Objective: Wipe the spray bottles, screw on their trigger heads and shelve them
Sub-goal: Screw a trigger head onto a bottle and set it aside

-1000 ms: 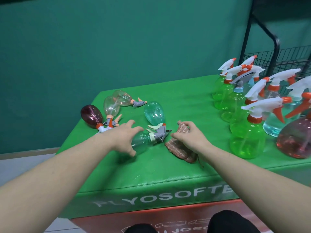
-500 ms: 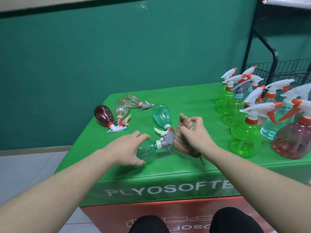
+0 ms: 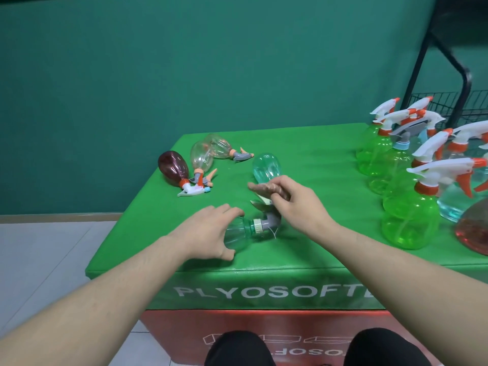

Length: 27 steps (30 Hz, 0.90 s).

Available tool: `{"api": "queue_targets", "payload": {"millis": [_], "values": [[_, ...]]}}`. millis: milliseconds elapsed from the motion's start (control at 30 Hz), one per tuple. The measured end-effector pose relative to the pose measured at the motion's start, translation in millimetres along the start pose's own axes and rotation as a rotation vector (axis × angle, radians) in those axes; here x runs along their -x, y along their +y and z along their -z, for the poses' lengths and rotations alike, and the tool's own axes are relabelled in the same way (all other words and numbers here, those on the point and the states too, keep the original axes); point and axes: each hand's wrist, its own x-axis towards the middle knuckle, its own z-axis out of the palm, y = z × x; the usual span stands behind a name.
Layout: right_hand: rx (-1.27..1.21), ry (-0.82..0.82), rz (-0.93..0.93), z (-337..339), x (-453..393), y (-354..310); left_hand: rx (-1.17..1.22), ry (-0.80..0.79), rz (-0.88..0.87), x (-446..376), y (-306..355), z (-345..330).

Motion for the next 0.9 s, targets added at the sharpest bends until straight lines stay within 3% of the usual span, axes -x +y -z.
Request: {"api": "queue_targets", "payload": {"millis": [300, 533, 900], "values": [[0.519, -0.344, 0.343, -13, -4, 17, 0.107, 0.079, 0.027, 4, -6, -4], [0.748, -0.541, 0.304, -20, -34, 7, 0.104, 0.096, 0.005, 4, -4, -5], [0.764, -0.541, 0.337, 2, -14, 19, 0.167, 0.076, 0.068, 1, -5, -1]]}}
